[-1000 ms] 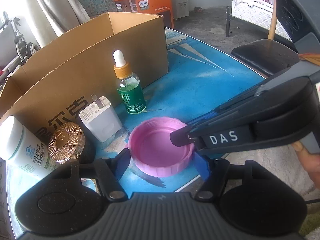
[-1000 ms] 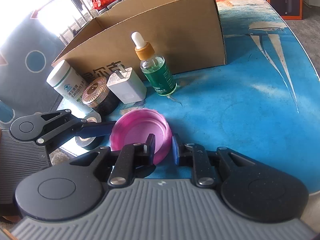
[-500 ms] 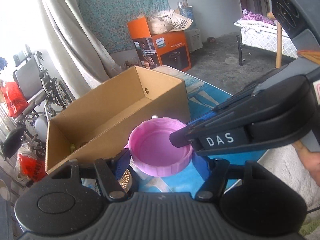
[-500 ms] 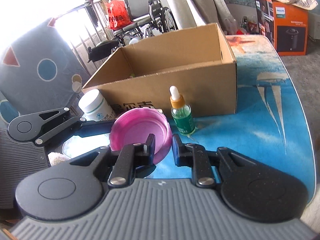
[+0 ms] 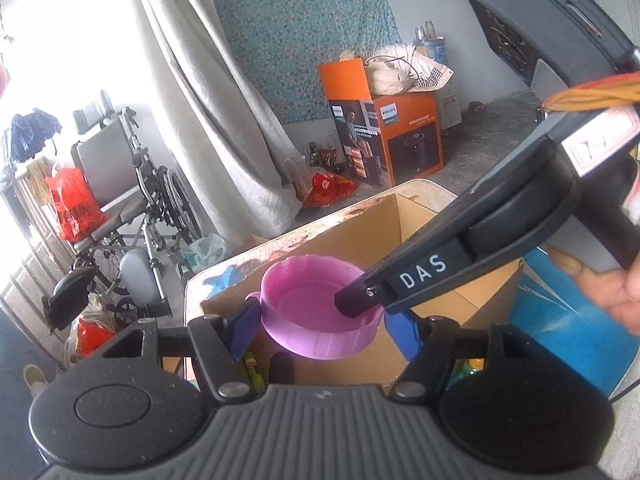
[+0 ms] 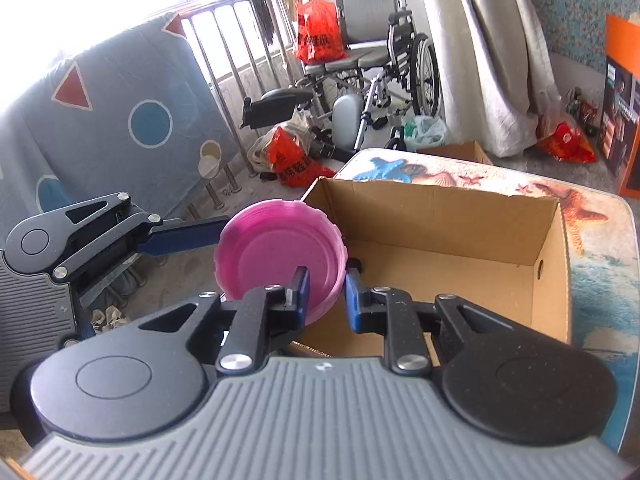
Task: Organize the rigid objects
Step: 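Lift the pink lid with the right gripper and carry it into the box, then open the right gripper to release the pink lid in the box, then move the right gripper to the black tape roll on the table, then close the right gripper on the rim of the black tape roll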
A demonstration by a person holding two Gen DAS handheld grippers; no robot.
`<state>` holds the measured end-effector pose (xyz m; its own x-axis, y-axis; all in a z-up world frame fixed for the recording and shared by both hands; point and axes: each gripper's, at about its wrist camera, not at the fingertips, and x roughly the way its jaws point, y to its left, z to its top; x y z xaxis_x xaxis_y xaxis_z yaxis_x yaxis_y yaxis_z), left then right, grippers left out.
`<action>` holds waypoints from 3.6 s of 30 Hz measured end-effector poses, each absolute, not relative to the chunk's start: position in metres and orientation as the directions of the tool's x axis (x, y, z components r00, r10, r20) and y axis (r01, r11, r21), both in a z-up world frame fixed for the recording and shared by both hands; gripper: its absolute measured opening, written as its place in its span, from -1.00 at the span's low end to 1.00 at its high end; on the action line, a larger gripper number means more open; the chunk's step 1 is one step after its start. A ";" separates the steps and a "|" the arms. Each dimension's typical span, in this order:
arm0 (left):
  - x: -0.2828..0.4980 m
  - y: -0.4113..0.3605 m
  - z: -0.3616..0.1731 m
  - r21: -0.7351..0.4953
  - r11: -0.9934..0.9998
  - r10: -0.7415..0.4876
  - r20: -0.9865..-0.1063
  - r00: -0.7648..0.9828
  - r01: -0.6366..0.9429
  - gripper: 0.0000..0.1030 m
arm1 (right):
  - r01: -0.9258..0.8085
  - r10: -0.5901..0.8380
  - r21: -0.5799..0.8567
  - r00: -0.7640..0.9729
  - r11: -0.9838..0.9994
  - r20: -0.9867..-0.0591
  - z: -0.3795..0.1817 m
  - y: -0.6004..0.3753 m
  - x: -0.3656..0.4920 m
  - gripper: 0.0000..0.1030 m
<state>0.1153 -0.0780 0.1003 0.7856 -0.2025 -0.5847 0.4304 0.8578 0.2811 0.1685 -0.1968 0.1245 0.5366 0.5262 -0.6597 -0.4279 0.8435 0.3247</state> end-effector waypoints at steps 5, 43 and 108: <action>0.171 -0.055 0.073 0.146 0.878 -0.224 -0.716 0.661 0.455 0.33 | -0.359 0.549 0.430 0.367 0.828 -0.751 0.092 -0.189 0.235 -0.64; 0.100 0.003 0.093 -0.136 0.876 -0.422 -0.678 0.602 0.462 0.63 | -0.281 0.690 0.630 0.303 0.724 -0.657 0.090 -0.268 0.176 -0.49; 0.039 -0.118 -0.056 0.058 0.833 -0.272 -0.823 0.499 0.550 0.31 | -0.160 0.416 0.394 0.525 0.905 -0.742 -0.063 -0.224 0.029 -0.60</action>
